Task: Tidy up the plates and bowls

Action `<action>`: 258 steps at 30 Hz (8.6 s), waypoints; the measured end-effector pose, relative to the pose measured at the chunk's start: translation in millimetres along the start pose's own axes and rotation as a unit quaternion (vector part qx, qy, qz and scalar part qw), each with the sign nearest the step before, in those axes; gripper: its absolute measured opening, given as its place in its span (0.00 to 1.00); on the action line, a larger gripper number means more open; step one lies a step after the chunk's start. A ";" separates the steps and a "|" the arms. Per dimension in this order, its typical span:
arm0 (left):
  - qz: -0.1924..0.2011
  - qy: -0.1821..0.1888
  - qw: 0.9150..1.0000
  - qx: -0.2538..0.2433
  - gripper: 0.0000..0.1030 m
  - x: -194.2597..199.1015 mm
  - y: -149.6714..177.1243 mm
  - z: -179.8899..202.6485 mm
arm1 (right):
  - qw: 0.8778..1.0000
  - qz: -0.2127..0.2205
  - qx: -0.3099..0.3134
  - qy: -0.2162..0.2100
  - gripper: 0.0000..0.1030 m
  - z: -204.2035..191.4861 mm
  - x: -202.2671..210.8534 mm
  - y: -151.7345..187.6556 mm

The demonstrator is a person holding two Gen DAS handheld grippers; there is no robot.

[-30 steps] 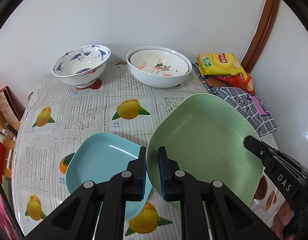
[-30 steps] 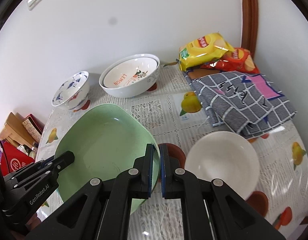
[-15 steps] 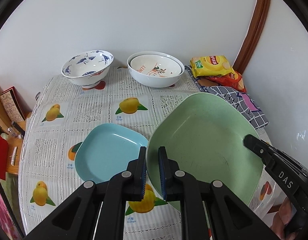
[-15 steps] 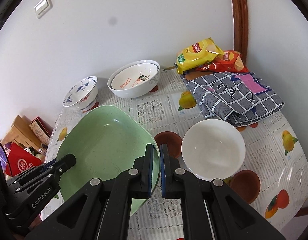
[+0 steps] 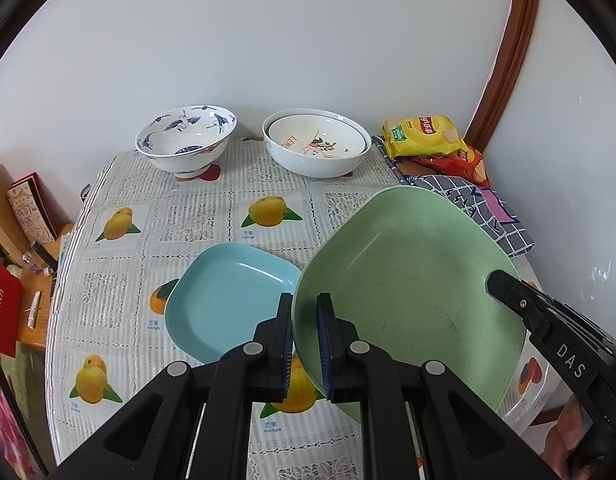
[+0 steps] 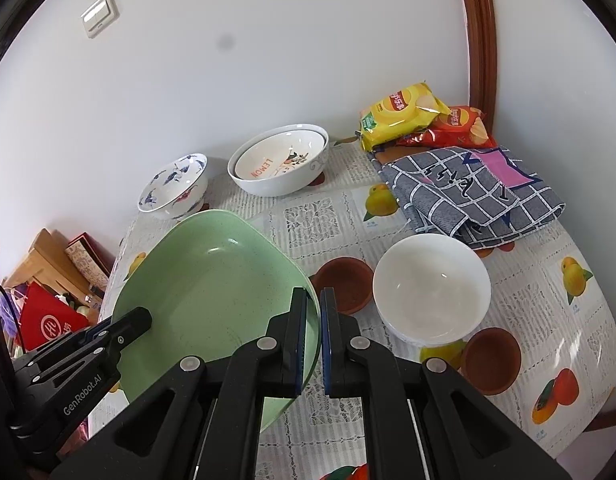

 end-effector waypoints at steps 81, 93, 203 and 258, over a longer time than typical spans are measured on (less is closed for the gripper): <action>-0.018 -0.028 0.998 0.050 0.11 -20.9 6.3 -74.1 | 0.998 -0.035 0.044 -0.024 0.07 -62.9 -50.7 9.9; -0.023 -0.032 0.997 0.058 0.11 -25.9 8.2 -86.3 | 0.997 -0.043 0.049 -0.029 0.07 -72.8 -59.3 12.6; -0.057 -0.009 0.998 0.015 0.40 -17.4 58.8 -0.4 | 0.999 -0.020 0.008 0.040 0.35 36.3 12.7 56.4; -0.087 0.030 0.995 -0.022 0.41 -119.9 10.3 83.8 | 0.989 -0.070 -0.045 0.126 0.36 186.9 -37.9 62.7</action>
Point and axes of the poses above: each gripper's, at about its wrist camera, not at the fingertips, and x roughly against the way its jaws point, z to its right, y to its underside, the point moved 1 cm from there along -x, roughly the way its jaws point, and after that the axes turned 1 degree about x, right-handed, at the moved point
